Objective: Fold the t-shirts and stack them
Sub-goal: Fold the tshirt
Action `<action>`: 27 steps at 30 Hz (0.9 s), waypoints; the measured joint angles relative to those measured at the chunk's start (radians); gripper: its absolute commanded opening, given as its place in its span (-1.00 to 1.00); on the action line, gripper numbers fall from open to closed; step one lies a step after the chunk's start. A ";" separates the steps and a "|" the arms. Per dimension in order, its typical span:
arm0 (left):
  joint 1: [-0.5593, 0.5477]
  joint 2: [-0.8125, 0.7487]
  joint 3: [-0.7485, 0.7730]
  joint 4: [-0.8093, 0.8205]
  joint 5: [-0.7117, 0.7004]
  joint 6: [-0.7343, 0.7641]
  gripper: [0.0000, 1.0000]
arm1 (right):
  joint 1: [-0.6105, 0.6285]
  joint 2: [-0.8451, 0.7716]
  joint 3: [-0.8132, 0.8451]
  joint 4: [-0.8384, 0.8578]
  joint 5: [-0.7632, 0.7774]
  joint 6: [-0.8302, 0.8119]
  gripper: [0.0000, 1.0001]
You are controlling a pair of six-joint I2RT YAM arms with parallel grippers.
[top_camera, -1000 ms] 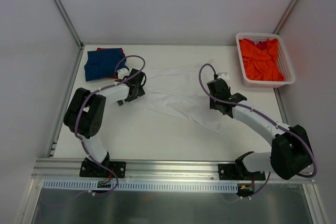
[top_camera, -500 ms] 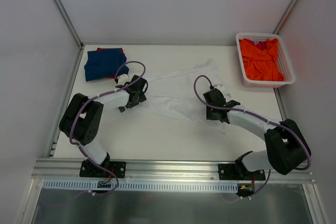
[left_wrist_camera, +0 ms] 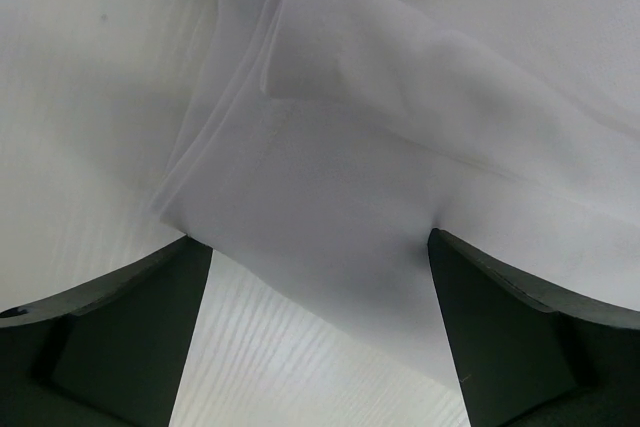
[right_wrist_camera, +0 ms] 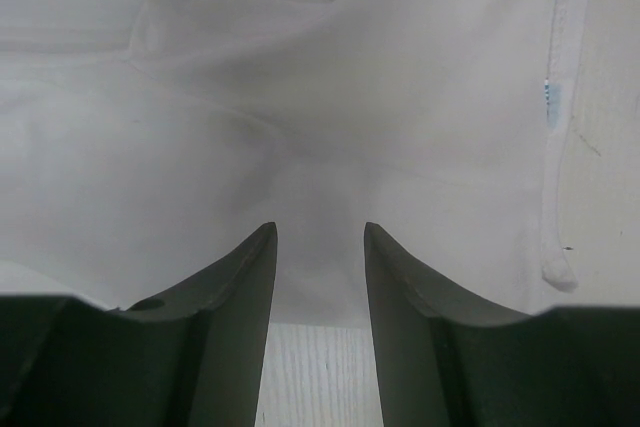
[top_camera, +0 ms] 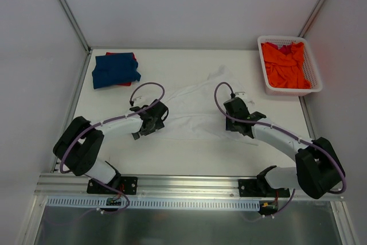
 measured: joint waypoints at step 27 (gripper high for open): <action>0.029 0.013 0.389 -0.071 -0.169 0.193 0.60 | 0.001 -0.007 0.339 -0.082 0.013 -0.098 -0.12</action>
